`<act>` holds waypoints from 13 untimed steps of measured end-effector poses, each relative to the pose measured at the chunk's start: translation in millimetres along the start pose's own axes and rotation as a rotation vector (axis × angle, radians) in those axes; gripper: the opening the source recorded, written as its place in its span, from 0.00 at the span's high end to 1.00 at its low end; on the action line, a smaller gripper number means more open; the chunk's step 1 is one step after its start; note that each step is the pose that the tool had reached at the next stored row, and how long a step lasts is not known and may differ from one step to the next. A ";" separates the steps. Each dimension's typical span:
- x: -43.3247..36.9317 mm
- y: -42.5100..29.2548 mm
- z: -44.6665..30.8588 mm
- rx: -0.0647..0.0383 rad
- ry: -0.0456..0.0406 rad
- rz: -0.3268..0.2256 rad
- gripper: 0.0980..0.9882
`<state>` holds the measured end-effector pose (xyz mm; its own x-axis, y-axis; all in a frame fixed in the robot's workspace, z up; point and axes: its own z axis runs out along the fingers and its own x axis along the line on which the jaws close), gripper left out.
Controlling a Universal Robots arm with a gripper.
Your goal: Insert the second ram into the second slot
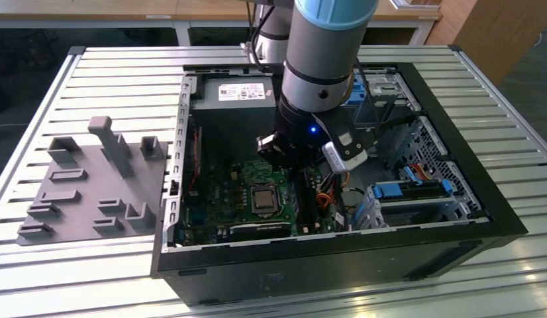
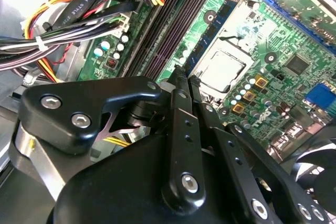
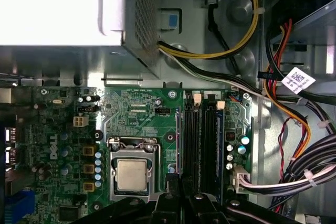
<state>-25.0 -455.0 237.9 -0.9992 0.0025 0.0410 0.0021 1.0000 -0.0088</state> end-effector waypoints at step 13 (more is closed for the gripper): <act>-4.6 0.1 2.5 0.000 0.0000 0.002 0.96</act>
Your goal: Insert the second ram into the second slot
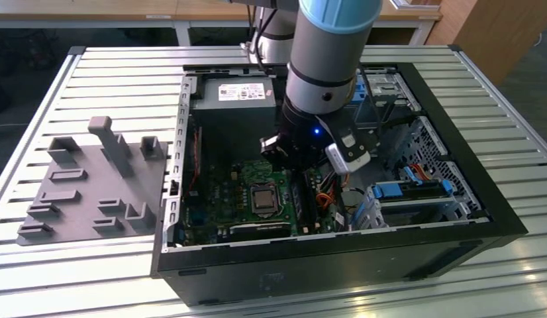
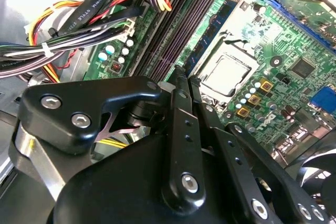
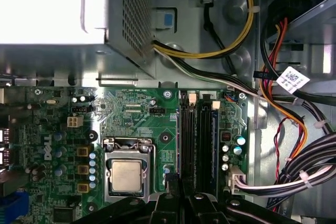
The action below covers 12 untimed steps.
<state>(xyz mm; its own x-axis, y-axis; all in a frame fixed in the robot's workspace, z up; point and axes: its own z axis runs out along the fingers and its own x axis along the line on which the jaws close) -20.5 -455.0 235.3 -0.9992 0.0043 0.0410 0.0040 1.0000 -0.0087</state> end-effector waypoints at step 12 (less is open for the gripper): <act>-4.7 0.0 2.7 0.000 0.0000 0.003 0.96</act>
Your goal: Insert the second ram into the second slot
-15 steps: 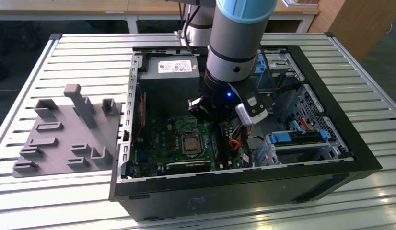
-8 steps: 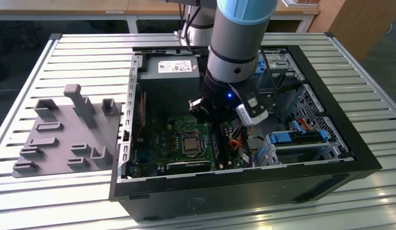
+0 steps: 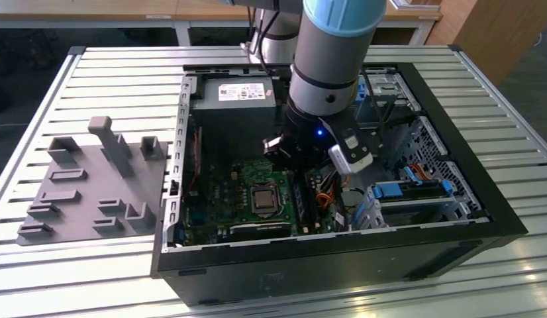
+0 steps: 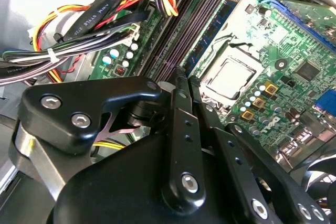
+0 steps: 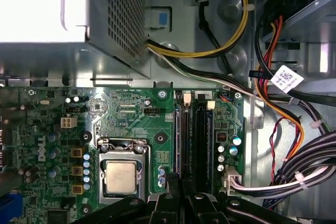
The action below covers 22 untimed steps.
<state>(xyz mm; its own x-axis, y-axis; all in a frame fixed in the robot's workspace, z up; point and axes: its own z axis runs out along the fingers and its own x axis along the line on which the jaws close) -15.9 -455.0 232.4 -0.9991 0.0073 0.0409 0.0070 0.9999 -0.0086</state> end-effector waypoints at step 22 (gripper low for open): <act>-4.5 -1.7 6.2 0.000 0.0001 0.000 0.96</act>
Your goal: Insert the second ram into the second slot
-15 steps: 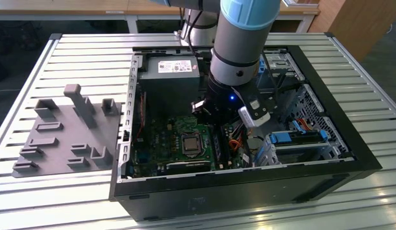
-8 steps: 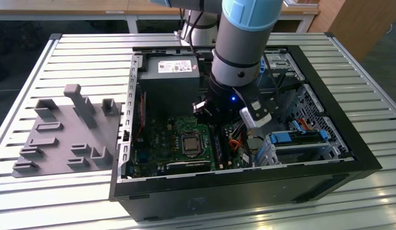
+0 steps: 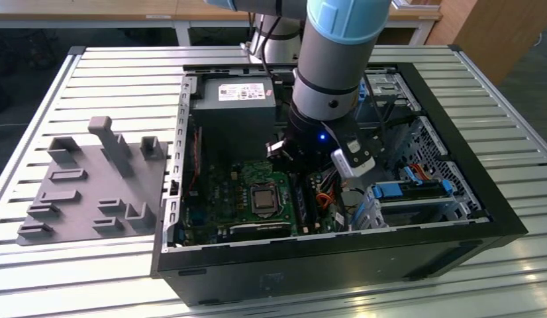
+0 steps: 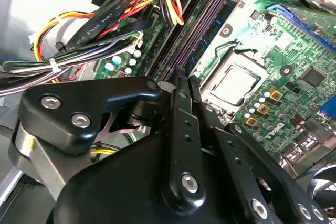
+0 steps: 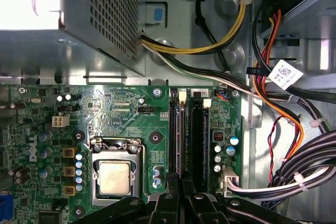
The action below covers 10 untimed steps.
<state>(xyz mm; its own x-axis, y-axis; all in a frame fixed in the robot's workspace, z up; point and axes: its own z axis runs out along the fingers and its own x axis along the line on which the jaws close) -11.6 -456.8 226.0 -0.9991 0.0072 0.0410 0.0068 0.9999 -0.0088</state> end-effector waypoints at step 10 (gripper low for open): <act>-2.3 0.1 1.6 0.000 -0.0001 0.000 0.96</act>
<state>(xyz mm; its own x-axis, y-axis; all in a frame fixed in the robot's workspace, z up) -9.4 -456.8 224.3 -0.9991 0.0072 0.0409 0.0069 0.9999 -0.0086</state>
